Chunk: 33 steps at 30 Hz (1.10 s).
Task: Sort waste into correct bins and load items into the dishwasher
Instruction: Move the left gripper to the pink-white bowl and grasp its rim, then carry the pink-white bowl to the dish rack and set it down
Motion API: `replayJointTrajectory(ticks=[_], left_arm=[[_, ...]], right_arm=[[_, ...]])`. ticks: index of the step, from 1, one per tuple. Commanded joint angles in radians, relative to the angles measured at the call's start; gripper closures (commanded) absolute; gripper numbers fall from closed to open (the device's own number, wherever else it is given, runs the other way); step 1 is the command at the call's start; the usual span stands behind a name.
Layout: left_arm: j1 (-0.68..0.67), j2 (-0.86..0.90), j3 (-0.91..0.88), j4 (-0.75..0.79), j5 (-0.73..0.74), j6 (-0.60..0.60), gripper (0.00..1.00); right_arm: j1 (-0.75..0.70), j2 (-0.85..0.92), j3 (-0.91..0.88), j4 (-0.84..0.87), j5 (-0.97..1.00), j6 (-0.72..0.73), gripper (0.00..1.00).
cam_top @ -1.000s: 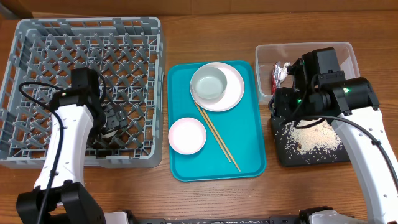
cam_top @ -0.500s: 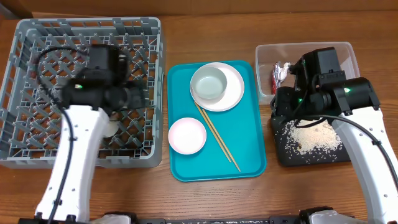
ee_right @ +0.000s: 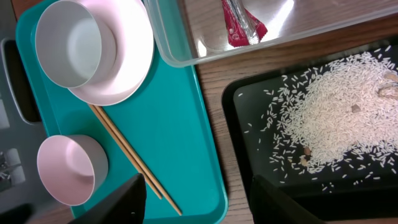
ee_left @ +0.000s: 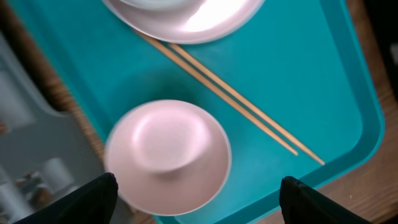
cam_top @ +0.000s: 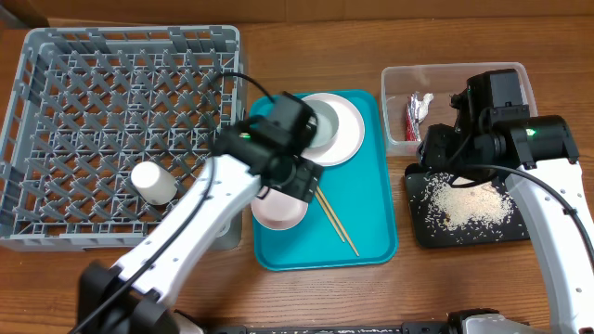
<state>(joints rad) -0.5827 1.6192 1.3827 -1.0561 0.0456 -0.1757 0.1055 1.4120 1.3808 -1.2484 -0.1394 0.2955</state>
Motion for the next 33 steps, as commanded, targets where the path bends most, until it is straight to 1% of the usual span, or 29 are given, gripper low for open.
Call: replayJointTrajectory(ticks=[1,7,9,11,13,15,17,19,25,29,33], left_arm=[[-0.063,0.086,0.005,-0.002,0.006,0.015,0.16],[-0.111,0.234,0.005,-0.012,0.006,0.015,0.18],[-0.112,0.278,0.005,-0.014,0.006,0.014,0.23],[-0.112,0.314,0.005,-0.018,0.006,0.014,0.32],[-0.112,0.340,0.005,-0.020,0.006,0.014,0.50],[-0.112,0.351,0.005,-0.021,0.006,0.014,0.71],[-0.112,0.350,0.006,-0.020,0.006,0.015,0.88],[-0.112,0.343,0.011,-0.021,0.003,0.014,0.96],[-0.111,0.295,0.068,-0.080,-0.012,0.011,0.96],[-0.109,0.216,0.145,-0.141,-0.052,0.016,0.96],[-0.083,0.120,0.216,-0.163,-0.073,0.036,0.96]], right_arm=[[-0.003,-0.010,0.008,0.005,0.012,0.012,0.44],[-0.003,-0.010,0.008,0.004,0.012,0.012,0.44],[-0.003,-0.010,0.008,0.004,0.012,0.012,0.44],[-0.003,-0.010,0.008,0.004,0.012,0.012,0.44],[-0.003,-0.010,0.008,0.004,0.012,0.012,0.44],[-0.003,-0.010,0.008,0.004,0.012,0.012,0.44],[-0.003,-0.010,0.008,0.004,0.012,0.012,0.44],[-0.003,-0.010,0.008,0.004,0.012,0.012,0.44],[-0.003,-0.010,0.008,0.000,0.014,0.011,0.44],[-0.003,-0.010,0.008,-0.010,0.032,0.011,0.44],[-0.003,-0.010,0.008,-0.018,0.034,0.011,0.44]])
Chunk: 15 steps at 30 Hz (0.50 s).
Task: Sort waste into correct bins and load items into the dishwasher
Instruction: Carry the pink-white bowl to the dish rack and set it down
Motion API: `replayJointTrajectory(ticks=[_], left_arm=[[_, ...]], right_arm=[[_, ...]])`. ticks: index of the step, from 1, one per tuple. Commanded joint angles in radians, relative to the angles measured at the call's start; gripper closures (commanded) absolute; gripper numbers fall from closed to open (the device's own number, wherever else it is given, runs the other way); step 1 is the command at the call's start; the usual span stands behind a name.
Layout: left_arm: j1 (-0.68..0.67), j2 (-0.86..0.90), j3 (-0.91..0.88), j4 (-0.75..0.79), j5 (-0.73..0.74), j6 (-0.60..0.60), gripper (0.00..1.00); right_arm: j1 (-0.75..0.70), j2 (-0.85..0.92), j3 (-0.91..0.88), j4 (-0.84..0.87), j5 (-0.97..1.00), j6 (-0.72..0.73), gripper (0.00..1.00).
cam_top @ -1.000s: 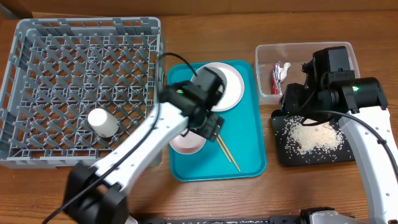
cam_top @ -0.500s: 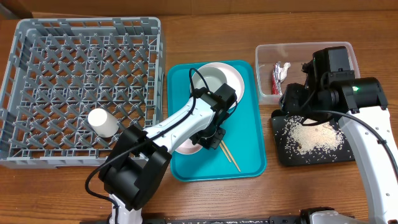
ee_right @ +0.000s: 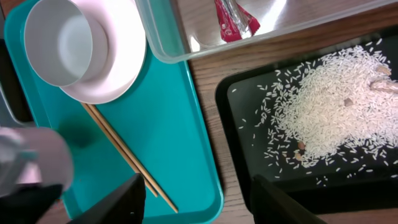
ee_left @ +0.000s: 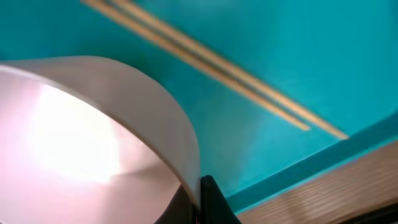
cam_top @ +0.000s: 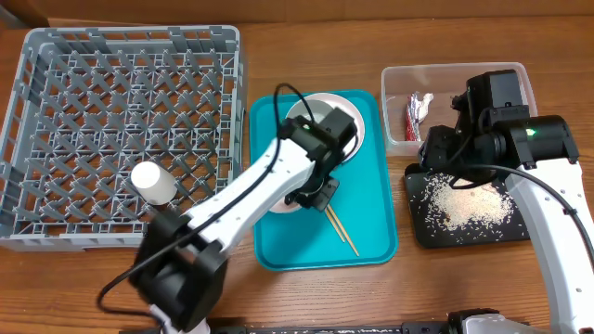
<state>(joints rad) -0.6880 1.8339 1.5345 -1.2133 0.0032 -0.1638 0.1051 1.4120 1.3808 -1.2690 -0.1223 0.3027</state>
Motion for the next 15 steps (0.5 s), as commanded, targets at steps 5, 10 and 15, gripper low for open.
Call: replayJointTrajectory(ticks=[5,10,15], left_arm=[[0.150,-0.193,0.106,0.005,-0.018,0.089,0.96],[0.356,-0.212,0.141,0.035,0.215,0.259,0.96],[0.575,-0.206,0.170,0.061,0.499,0.393,0.96]], right_arm=[[-0.003,-0.010,0.008,-0.002,0.017,0.004,0.44],[-0.003,-0.010,0.008,-0.001,0.017,0.004,0.44],[-0.003,-0.010,0.008,-0.001,0.017,0.004,0.44]])
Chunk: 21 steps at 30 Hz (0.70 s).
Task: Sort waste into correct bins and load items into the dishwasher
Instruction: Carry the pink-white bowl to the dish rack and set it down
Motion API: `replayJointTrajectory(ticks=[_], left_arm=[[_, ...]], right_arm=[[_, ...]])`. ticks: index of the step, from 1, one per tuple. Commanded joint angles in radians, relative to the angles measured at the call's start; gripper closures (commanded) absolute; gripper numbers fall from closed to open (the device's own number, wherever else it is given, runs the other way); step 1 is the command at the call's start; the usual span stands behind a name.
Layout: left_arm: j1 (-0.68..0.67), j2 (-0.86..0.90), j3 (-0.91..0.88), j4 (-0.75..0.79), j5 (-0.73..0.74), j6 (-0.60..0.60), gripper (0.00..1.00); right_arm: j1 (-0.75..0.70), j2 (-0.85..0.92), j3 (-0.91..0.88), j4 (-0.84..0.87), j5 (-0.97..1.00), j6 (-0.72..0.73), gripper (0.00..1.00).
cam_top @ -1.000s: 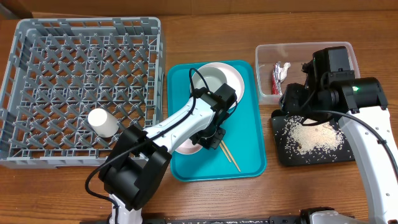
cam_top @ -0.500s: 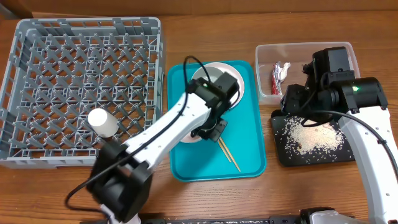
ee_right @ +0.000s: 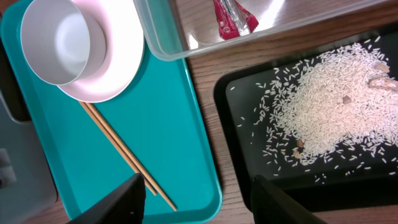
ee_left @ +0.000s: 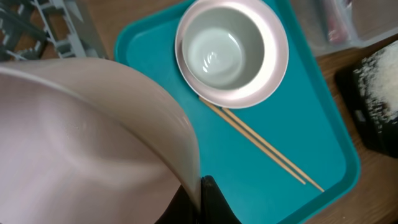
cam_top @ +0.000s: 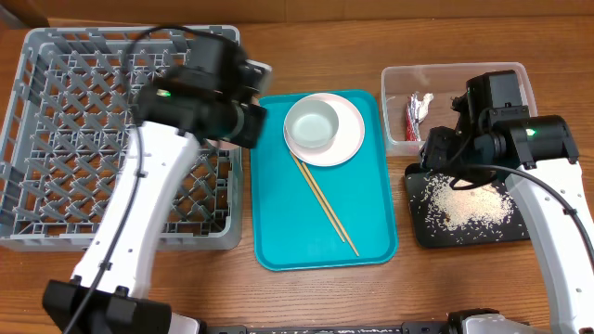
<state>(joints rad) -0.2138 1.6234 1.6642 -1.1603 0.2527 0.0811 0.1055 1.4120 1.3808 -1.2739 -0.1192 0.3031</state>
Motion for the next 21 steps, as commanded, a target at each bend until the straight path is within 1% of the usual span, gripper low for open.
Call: replayJointTrajectory(ticks=[1,2,6,9,13,21], left_arm=[[0.140,0.008,0.040,0.010,0.299,0.184,0.96],[0.183,0.015,0.040,0.010,0.344,0.222,0.96],[0.314,0.055,0.040,0.019,0.465,0.308,0.96],[0.380,0.096,0.040,0.045,0.494,0.336,0.96],[0.438,0.163,0.040,0.084,0.565,0.378,0.96],[0.512,0.285,0.040,0.149,0.720,0.459,0.96]], right_arm=[[-0.003,-0.010,0.008,0.004,0.014,0.004,0.44],[-0.003,-0.010,0.008,0.004,0.014,0.004,0.44],[-0.003,-0.010,0.008,0.004,0.014,0.004,0.44],[-0.003,-0.010,0.008,0.004,0.014,0.004,0.44],[-0.003,-0.010,0.008,0.004,0.014,0.004,0.44],[-0.003,-0.010,0.008,0.004,0.014,0.005,0.44]])
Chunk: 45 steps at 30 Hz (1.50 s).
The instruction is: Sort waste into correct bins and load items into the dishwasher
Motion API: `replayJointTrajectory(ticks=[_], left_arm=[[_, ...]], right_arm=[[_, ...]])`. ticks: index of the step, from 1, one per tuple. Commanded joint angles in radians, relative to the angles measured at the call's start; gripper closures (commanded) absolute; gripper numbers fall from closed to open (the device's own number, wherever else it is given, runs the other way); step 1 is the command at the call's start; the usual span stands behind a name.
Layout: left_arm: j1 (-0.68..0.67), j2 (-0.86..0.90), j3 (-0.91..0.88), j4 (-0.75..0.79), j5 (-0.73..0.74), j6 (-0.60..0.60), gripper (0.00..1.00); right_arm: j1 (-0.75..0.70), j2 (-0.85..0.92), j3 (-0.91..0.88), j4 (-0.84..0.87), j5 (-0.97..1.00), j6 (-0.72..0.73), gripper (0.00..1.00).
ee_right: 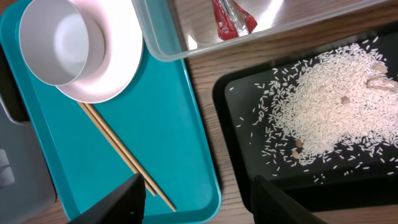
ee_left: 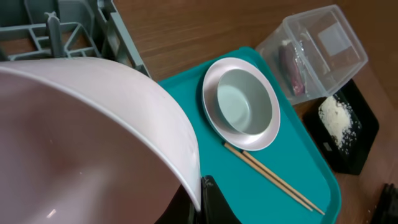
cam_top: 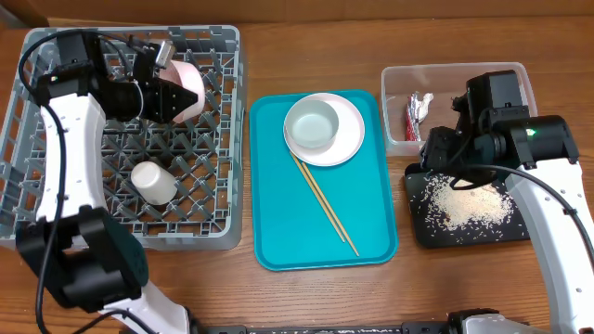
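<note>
My left gripper [cam_top: 167,90] is shut on the rim of a pink bowl [cam_top: 188,88], held tilted over the back of the grey dish rack [cam_top: 56,230]; the bowl [ee_left: 93,143] fills the left wrist view. On the teal tray [cam_top: 371,243] rest a pale bowl [cam_top: 311,123] on a pink plate [cam_top: 348,139] and two chopsticks [cam_top: 325,204]. My right gripper [ee_right: 199,196] hangs open above the table between the tray and the black rice tray [cam_top: 422,227].
A white cup [cam_top: 153,182] lies in the rack. A clear bin [cam_top: 394,139] with a red wrapper [cam_top: 411,111] stands at the back right. Loose rice [cam_top: 464,204] covers the black tray.
My left gripper has carried the pink bowl from the rack's right edge near the tray to a spot further left over the rack's back rows. The right arm has not moved.
My left gripper hung open over the pink bowl on the teal tray. Then it was shut on the bowl's rim on the tray. Later it held the bowl by the rack's right edge, and now over the rack. The right arm stayed still.
</note>
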<state>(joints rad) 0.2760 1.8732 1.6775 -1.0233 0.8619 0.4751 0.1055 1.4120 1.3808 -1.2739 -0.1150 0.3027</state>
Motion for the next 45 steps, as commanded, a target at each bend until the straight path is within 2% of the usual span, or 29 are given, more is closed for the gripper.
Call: replayJointTrajectory(ticks=[1,4,10,19,20,22,24,28,39,42,45], left_arm=[[0.032,0.051,0.027,0.019,0.122,0.071,0.96],[0.059,0.089,0.027,0.037,0.136,0.076,0.96],[0.111,0.194,0.027,0.080,0.278,0.076,0.96],[0.171,0.243,0.027,0.027,0.271,0.071,0.93],[0.182,0.243,0.027,0.021,0.269,0.067,0.87],[0.208,0.241,0.027,-0.001,0.252,0.036,0.51],[0.232,0.241,0.027,-0.031,0.220,-0.004,0.43],[0.266,0.238,0.027,-0.084,0.172,-0.039,0.00],[0.278,0.073,0.027,-0.095,0.079,-0.103,0.00],[0.255,0.000,0.027,-0.082,0.060,-0.135,0.00],[0.212,-0.058,0.027,-0.062,-0.018,-0.192,0.00]], right_arm=[[-0.003,-0.010,0.008,0.004,0.009,0.005,0.44],[-0.003,-0.010,0.008,0.003,0.009,0.005,0.44],[-0.003,-0.010,0.008,0.003,0.009,0.005,0.44],[-0.003,-0.010,0.008,-0.001,0.009,0.005,0.44],[-0.003,-0.010,0.008,-0.001,0.009,0.005,0.44],[-0.003,-0.010,0.008,0.000,0.009,0.005,0.44],[-0.003,-0.010,0.008,0.000,0.009,0.005,0.44],[-0.003,-0.010,0.008,0.000,0.010,0.005,0.44],[-0.003,-0.010,0.008,0.000,0.009,0.005,0.43],[-0.003,-0.010,0.008,0.001,0.009,0.005,0.44],[-0.003,-0.010,0.008,0.005,0.010,0.005,0.43]])
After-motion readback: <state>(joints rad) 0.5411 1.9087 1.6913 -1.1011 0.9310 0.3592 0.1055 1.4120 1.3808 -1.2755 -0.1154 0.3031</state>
